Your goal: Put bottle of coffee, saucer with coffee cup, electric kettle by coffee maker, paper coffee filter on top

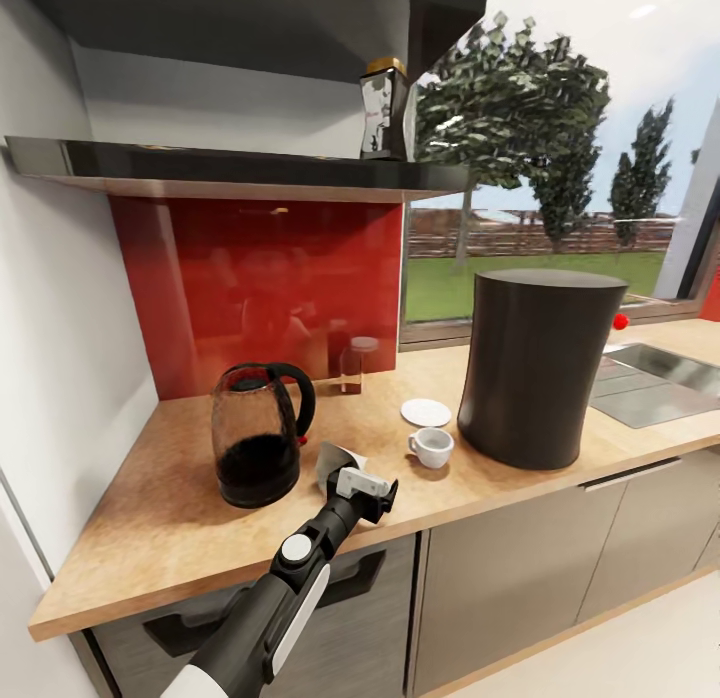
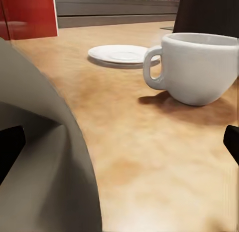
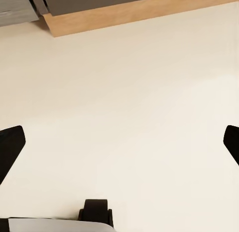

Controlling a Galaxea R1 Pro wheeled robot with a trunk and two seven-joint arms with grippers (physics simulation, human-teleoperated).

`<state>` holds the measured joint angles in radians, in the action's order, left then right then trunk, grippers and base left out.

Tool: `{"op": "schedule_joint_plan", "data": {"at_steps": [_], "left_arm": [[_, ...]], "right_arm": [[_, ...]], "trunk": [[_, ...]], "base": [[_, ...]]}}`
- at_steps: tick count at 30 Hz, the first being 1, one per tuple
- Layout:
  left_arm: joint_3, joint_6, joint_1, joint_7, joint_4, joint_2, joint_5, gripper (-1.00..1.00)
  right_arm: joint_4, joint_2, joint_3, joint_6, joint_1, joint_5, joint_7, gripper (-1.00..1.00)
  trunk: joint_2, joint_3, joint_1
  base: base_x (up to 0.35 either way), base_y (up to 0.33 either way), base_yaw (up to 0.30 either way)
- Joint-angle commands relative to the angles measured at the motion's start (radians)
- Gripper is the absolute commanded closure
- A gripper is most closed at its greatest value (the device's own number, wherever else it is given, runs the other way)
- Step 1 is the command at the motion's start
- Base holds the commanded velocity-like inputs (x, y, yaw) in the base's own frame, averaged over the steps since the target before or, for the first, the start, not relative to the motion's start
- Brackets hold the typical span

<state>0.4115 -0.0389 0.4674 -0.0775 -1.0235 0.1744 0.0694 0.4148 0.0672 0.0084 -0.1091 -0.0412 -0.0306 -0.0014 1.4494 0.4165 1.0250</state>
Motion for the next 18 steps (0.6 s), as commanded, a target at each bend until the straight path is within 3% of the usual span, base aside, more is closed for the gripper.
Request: {"op": "schedule_joint_plan", "data": {"at_steps": [1, 18], "left_arm": [[0.0, -0.004, 0.001, -0.003, -0.001, 0.0, 0.007, -1.0], [-0.002, -0.004, 0.001, -0.004, 0.0, 0.0, 0.007, -1.0]], "right_arm": [[-0.001, 0.0, 0.001, -0.003, -0.001, -0.003, 0.0, -1.0], [-0.001, 0.0, 0.001, -0.003, 0.0, -0.003, 0.0, -1.0]], "trunk": [[0.001, 0.001, 0.0], [0.001, 0.001, 0.0]], "base": [[0.0, -0.029, 0.0], [0.0, -0.005, 0.0]]}}
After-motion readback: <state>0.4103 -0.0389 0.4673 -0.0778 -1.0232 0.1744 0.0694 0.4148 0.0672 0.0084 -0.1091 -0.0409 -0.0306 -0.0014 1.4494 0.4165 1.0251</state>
